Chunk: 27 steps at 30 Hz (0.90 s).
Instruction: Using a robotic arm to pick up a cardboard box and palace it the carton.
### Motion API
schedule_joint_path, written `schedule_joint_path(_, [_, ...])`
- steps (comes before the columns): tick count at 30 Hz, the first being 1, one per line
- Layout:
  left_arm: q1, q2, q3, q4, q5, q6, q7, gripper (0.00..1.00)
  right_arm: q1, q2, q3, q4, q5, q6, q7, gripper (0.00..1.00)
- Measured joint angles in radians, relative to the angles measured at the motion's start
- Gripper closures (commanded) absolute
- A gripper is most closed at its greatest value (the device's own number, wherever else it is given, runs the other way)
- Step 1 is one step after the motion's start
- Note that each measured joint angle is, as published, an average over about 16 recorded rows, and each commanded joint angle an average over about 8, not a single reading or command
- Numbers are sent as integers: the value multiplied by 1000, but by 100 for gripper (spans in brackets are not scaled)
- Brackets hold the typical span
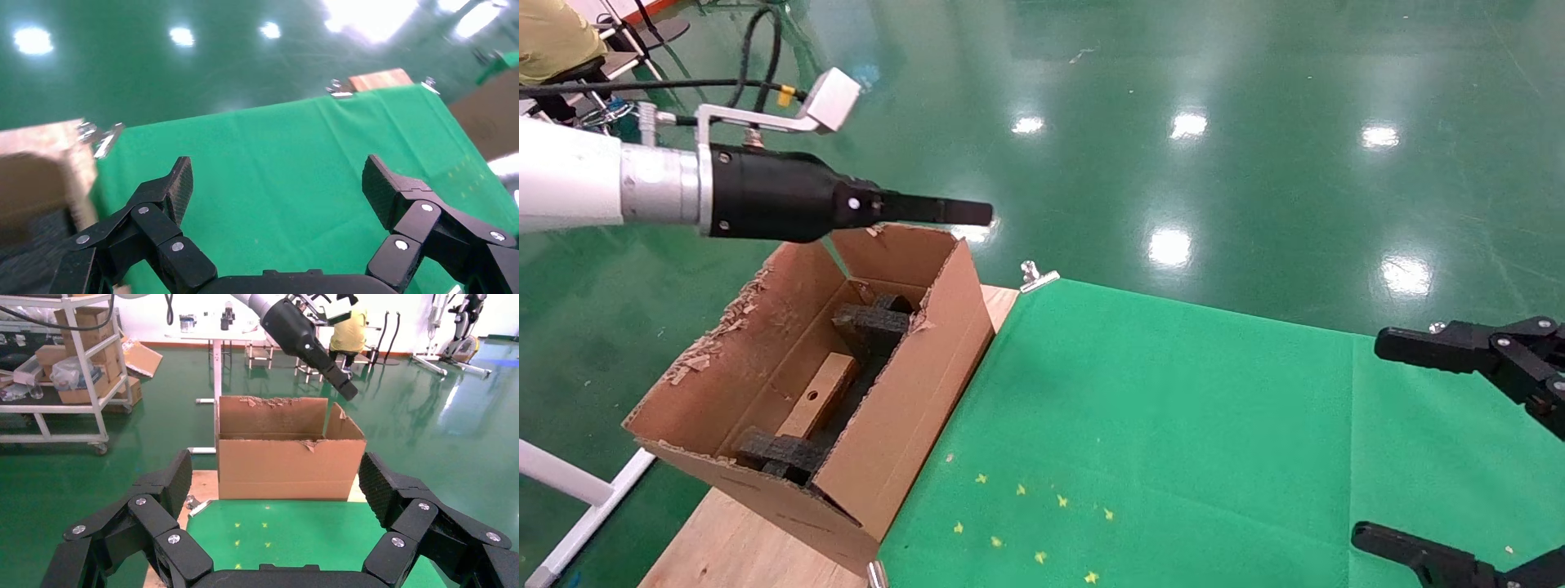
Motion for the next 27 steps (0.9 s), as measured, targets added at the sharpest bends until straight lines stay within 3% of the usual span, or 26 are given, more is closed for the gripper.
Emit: schedule_joint_path(27, [382, -21, -328, -338, -213, 82, 333, 0, 0, 0, -1, 0, 1, 0, -1, 0])
